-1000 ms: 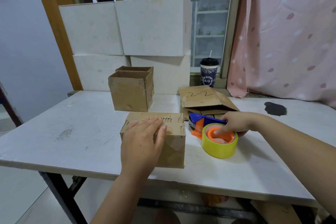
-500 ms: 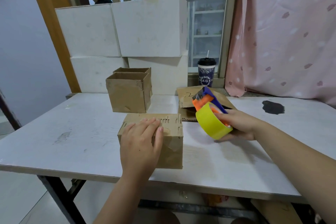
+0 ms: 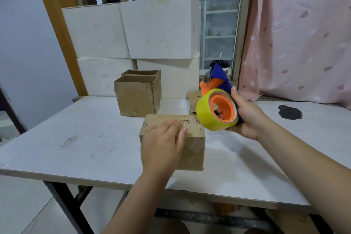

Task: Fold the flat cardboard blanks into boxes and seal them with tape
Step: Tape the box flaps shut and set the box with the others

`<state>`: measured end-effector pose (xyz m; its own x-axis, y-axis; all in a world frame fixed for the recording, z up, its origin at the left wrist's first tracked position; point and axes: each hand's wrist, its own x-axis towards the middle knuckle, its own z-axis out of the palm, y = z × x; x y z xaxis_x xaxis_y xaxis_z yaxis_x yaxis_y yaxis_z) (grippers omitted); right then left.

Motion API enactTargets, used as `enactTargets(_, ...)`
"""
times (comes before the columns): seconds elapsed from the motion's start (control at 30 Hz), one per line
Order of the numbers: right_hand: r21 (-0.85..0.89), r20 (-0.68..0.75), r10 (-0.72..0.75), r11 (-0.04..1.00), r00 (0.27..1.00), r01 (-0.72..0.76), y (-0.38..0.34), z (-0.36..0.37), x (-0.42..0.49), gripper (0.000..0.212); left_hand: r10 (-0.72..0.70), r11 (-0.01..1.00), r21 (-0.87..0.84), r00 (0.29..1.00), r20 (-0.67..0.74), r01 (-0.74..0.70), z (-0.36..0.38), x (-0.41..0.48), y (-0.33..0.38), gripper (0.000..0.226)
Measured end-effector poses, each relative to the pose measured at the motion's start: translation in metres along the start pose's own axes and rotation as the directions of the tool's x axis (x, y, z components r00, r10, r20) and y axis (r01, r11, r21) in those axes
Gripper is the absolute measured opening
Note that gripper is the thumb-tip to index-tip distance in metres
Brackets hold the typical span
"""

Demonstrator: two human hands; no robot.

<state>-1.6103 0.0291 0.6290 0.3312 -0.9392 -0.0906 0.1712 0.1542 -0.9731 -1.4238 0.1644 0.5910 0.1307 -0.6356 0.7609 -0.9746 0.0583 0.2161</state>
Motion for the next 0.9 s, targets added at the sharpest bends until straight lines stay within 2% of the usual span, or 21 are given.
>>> enactTargets(0.1, -0.044, -0.074, -0.138, 0.990, 0.988, 0.135, -0.017, 0.012, -0.007, 0.041, -0.031, 0.999, -0.037, 0.993, 0.111, 0.035, 0.004, 0.014, 0.015, 0.028)
enactTargets(0.2, -0.104, -0.116, -0.333, 0.941, 0.936, 0.322, -0.030, 0.022, -0.012, 0.030, -0.141, 0.986, -0.050, 0.958, 0.251, 0.158, 0.012, 0.028, 0.025, 0.045)
enactTargets(0.27, -0.216, -0.098, -0.445, 0.882, 0.890, 0.418, -0.031, 0.027, -0.013, 0.027, -0.179, 0.977, -0.048, 0.928, 0.327, 0.206, 0.014, 0.038, 0.027, 0.056)
enactTargets(0.37, -0.393, -0.001, -0.537, 0.775, 0.843, 0.494, -0.026, 0.033, -0.016, 0.038, -0.218, 0.933, -0.177, 0.882, 0.418, 0.314, 0.007, 0.055, 0.021, 0.051)
enactTargets(0.4, -0.436, 0.031, -0.546, 0.746, 0.837, 0.503, -0.024, 0.035, -0.018, 0.042, -0.244, 0.886, -0.262, 0.865, 0.438, 0.383, 0.004, 0.059, 0.019, 0.046)
enactTargets(0.43, -0.465, 0.058, -0.552, 0.722, 0.832, 0.511, -0.022, 0.038, -0.019, 0.042, -0.281, 0.794, -0.387, 0.848, 0.449, 0.469, 0.002, 0.064, 0.017, 0.043)
enactTargets(0.5, -0.505, 0.105, -0.564, 0.679, 0.819, 0.533, -0.021, 0.043, -0.020, 0.039, -0.340, 0.466, -0.638, 0.790, 0.511, 0.613, -0.002, 0.072, 0.013, 0.041)
enactTargets(0.53, -0.519, 0.131, -0.570, 0.658, 0.811, 0.546, -0.021, 0.044, -0.021, 0.042, -0.334, 0.324, -0.687, 0.758, 0.561, 0.651, -0.003, 0.074, 0.012, 0.043)
enactTargets(0.57, -0.534, 0.154, -0.571, 0.638, 0.806, 0.554, -0.022, 0.046, -0.021, 0.045, -0.308, 0.244, -0.701, 0.739, 0.600, 0.670, -0.003, 0.076, 0.011, 0.045)
enactTargets(0.63, -0.575, 0.186, -0.569, 0.598, 0.801, 0.558, -0.021, 0.047, -0.021, 0.046, -0.286, 0.133, -0.735, 0.736, 0.614, 0.665, 0.000, 0.079, 0.012, 0.042)
enactTargets(0.77, -0.653, 0.213, -0.571, 0.520, 0.793, 0.551, -0.020, 0.048, -0.018, 0.053, -0.459, -0.061, -0.797, 0.692, 0.557, 0.600, 0.010, 0.083, 0.020, 0.036)
enactTargets(0.83, -0.690, 0.233, -0.565, 0.478, 0.792, 0.544, -0.020, 0.048, -0.017, 0.059, -0.563, -0.060, -0.824, 0.662, 0.494, 0.564, 0.015, 0.085, 0.023, 0.034)
enactTargets(0.9, -0.696, 0.251, -0.558, 0.464, 0.791, 0.548, -0.020, 0.047, -0.015, 0.054, -0.646, -0.013, -0.844, 0.640, 0.416, 0.536, 0.017, 0.085, 0.025, 0.024)
